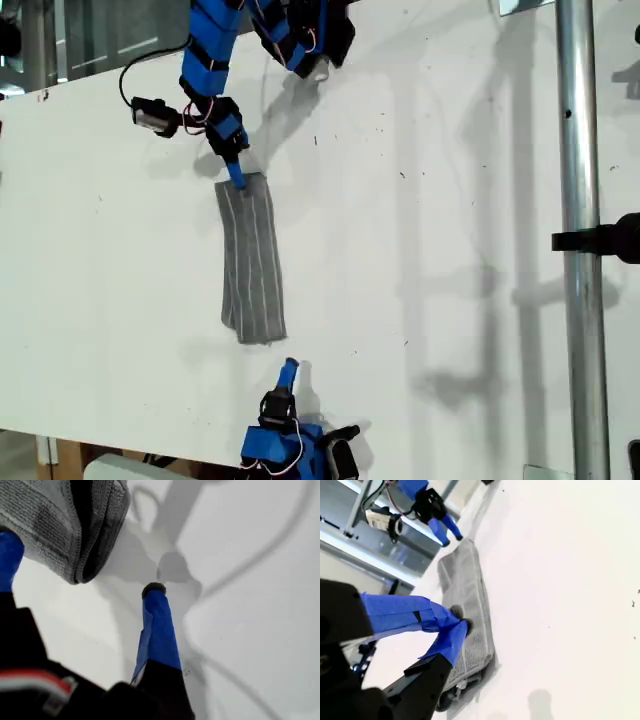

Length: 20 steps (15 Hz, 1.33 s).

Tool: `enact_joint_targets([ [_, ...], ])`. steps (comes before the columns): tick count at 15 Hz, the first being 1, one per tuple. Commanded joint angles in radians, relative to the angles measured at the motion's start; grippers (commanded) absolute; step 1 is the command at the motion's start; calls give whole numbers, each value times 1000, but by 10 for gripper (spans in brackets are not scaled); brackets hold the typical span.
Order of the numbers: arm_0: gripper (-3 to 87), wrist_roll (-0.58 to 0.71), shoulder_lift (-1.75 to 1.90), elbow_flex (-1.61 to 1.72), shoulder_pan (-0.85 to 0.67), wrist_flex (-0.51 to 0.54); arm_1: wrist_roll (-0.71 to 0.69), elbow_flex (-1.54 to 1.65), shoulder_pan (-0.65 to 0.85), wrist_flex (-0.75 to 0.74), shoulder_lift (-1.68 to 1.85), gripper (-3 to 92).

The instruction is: Grasp corners of a towel and fold twice.

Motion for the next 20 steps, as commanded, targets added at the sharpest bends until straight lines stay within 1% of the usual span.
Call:
enact_joint_targets([
  [1, -28, -20, 25, 9, 17, 2, 34, -201, -46, -43, -156, 464],
  [2, -28, -20, 25, 14, 17, 3, 51, -268, -69, -52, -227, 461],
  [3, -28, -17, 25, 17, 15, 6, 66, -344, -89, -43, -299, 436],
  [5, -28, -11, 25, 20, 17, 14, 104, -449, -115, -51, -399, 341],
  [6, -28, -11, 25, 20, 18, 14, 120, -495, -135, -57, -437, 206],
  [7, -28, -9, 25, 18, 18, 14, 143, -526, -146, -31, -451, 18],
  [8, -28, -9, 25, 15, 25, 14, 143, -525, -138, 48, -428, -2],
  [10, -28, -11, 25, 17, 43, 12, 158, -506, -112, 370, -302, -2],
  [11, -28, -9, 25, 25, 49, 8, 169, -445, -121, 497, -170, -2],
  [14, -28, 3, 25, 41, 58, -14, 296, -356, -190, 905, 267, -3],
  [15, -28, 5, 25, 41, 61, -18, 341, -360, -219, 1015, 377, -3],
  [16, -28, 9, 25, 41, 66, -18, 385, -373, -265, 1058, 459, -3],
  [17, -28, 11, 25, 43, 69, -18, 393, -402, -310, 1012, 480, -3],
  [20, -28, 23, 25, 46, 67, -32, 350, -495, -362, 692, 290, -3],
])
